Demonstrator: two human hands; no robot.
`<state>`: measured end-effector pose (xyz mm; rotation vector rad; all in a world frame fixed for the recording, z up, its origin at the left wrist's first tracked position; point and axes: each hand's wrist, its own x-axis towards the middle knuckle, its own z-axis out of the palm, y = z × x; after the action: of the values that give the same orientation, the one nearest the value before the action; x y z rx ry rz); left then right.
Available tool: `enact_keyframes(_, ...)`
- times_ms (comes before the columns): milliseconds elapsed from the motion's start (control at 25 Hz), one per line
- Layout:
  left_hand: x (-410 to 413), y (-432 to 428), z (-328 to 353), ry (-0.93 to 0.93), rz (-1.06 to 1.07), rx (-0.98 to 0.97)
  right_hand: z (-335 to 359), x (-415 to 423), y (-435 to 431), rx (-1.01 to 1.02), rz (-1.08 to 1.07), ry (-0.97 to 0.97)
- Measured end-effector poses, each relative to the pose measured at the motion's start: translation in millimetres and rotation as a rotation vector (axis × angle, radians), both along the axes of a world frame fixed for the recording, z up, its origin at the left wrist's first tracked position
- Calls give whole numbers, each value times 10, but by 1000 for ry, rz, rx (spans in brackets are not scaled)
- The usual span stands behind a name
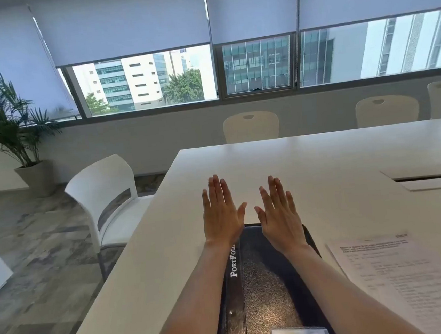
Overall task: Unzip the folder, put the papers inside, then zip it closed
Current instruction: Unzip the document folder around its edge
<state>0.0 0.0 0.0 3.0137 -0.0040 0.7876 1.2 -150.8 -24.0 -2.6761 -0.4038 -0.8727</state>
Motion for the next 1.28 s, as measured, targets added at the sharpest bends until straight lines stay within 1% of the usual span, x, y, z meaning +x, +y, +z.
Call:
enact_keyframes(240, 37, 93, -296, 164, 36, -43, -306, 111, 151, -33, -13, 136)
enact_keyframes(400, 45, 246, -342, 228, 141, -146, -286, 267, 267, -137, -79, 161)
enact_keyframes(480, 44, 345, -378, 267, 189, -166, -229, 373, 394, -125, -67, 214)
enact_keyframes(560, 56, 443, -417, 306, 215, -160, -143, 507, 553, -59, -52, 348)
enact_keyframes(680, 75, 551, -470, 342, 215, -156, -33, 721, 814, 39, -44, 646)
enact_keyframes(760, 86, 601, -506, 350, 202, -168, 37, 848, 980, 69, -57, 814)
enact_keyframes(880, 104, 640, -552, 338, 185, -189, 106, 943, 1206, 14, -51, 970)
enact_keyframes(1040, 128, 635, -576, 318, 174, -225, 147, 1049, 1417, -107, -41, 1081)
enact_keyframes(1200, 179, 554, -580, 241, 144, -293, 283, 1066, 1404, -308, 59, 1171)
enact_keyframes(1280, 208, 490, -570, 240, 151, -321, 339, 1029, 1349, -377, 92, 1165)
